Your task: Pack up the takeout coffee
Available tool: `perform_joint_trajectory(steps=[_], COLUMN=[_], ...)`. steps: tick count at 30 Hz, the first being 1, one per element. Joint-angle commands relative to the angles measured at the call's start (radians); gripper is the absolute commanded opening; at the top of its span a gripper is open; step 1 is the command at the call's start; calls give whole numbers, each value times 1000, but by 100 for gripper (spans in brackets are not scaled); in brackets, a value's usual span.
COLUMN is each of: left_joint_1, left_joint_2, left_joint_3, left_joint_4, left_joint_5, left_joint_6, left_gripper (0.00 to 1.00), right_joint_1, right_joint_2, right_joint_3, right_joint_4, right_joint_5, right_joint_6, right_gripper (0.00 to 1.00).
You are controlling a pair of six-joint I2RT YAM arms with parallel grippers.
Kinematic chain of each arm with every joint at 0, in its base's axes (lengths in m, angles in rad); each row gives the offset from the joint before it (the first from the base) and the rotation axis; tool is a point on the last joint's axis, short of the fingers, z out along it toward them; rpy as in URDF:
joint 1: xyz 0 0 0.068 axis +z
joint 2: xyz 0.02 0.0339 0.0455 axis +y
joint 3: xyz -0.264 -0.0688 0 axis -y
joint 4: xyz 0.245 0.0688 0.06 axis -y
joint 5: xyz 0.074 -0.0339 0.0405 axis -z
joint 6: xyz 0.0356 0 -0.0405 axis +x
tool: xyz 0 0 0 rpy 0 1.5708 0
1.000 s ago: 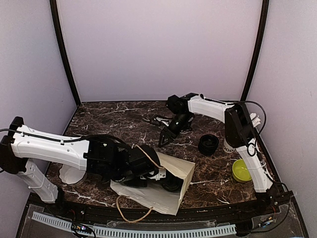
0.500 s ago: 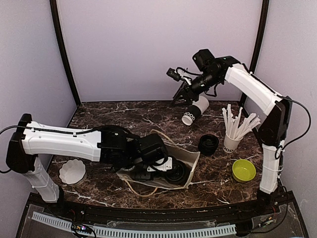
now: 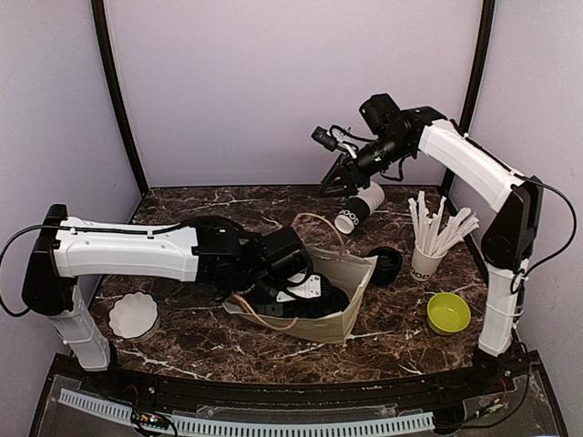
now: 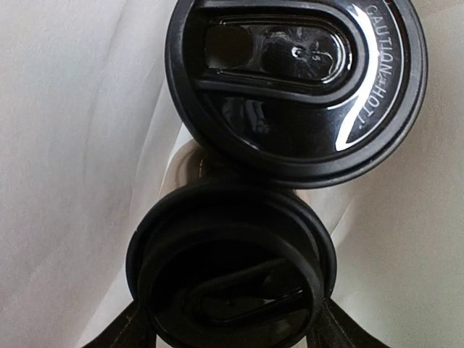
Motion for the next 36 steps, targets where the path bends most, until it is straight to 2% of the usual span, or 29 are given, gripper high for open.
perform_joint_trajectory(steps=[1,6,9,15,19,26,36], left_joint_1=[44,116,161,173,174,174,170], left_joint_2=[89,163,182,221,244,258,295], left_joint_3=[-13,94,160,272,312,291,328], left_joint_4=[8,-49,-85,-196,-270,-311,-330], left_joint_5=[178,248,343,504,562,523,455], left_joint_6=[44,68,60,30,-15,-107,-190], left_gripper=[40,42,45,51,50,45,43], right_joint_1=[-15,-29,-38,-41,-43,-46,-45], right_joint_2=[-43,-70,-102,-127,-146,-216,-193], right_joint_3=[-14,-37,-72,-85,-90,-187,-108], right_joint_4=[35,24,30,6,-2,46,-39], right_joint_5=[-24,-29,-41,-46,-46,-45,-25], right_joint_6=[16,11,5,-23,-33,-19,-49], right_gripper=[57,57,57,57,57,57,57])
